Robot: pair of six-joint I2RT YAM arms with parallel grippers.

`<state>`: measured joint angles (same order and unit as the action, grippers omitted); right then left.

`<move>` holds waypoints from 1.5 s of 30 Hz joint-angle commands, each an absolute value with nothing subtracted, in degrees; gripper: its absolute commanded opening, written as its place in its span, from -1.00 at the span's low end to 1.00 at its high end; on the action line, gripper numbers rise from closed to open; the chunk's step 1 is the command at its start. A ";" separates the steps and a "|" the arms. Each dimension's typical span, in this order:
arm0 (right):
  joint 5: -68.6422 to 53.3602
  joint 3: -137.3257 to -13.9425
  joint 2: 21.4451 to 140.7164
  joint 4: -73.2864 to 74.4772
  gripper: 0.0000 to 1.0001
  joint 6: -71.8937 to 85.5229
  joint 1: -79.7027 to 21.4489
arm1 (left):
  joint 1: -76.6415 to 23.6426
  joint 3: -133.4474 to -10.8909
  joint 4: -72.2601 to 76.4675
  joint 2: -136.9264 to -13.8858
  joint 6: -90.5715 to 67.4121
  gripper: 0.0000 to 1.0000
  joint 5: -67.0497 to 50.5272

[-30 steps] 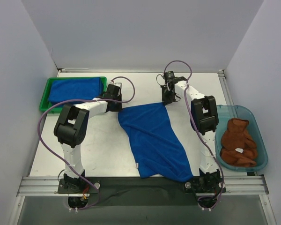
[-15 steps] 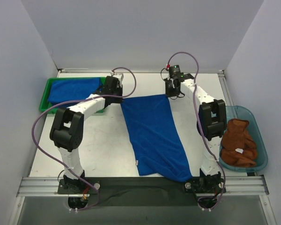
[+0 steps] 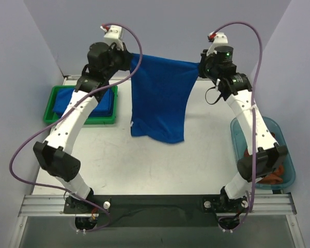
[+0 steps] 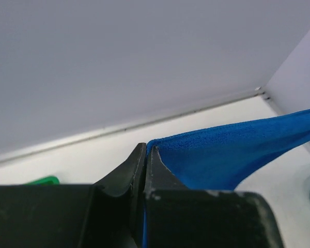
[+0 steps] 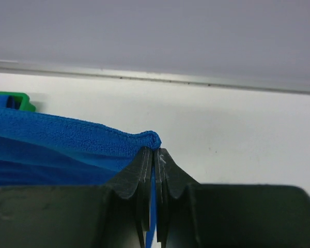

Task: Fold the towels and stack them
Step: Flatten out the crumpled towel

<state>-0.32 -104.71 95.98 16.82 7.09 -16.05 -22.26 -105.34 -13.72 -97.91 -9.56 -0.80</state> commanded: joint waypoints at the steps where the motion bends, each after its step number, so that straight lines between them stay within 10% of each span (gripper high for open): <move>1: 1.24 -106.53 89.05 14.94 -1.00 4.66 -15.64 | -21.97 -109.95 -14.85 -91.07 -8.00 -1.00 -3.60; 25: -11.08 -91.40 47.73 17.49 -1.00 1.32 -17.75 | -28.12 -103.18 -23.82 -57.83 -12.21 -1.00 -18.27; 45: -2.29 -83.50 84.35 0.46 -1.00 0.80 -14.68 | -19.87 -89.30 -8.01 -94.55 -13.97 -1.00 -4.31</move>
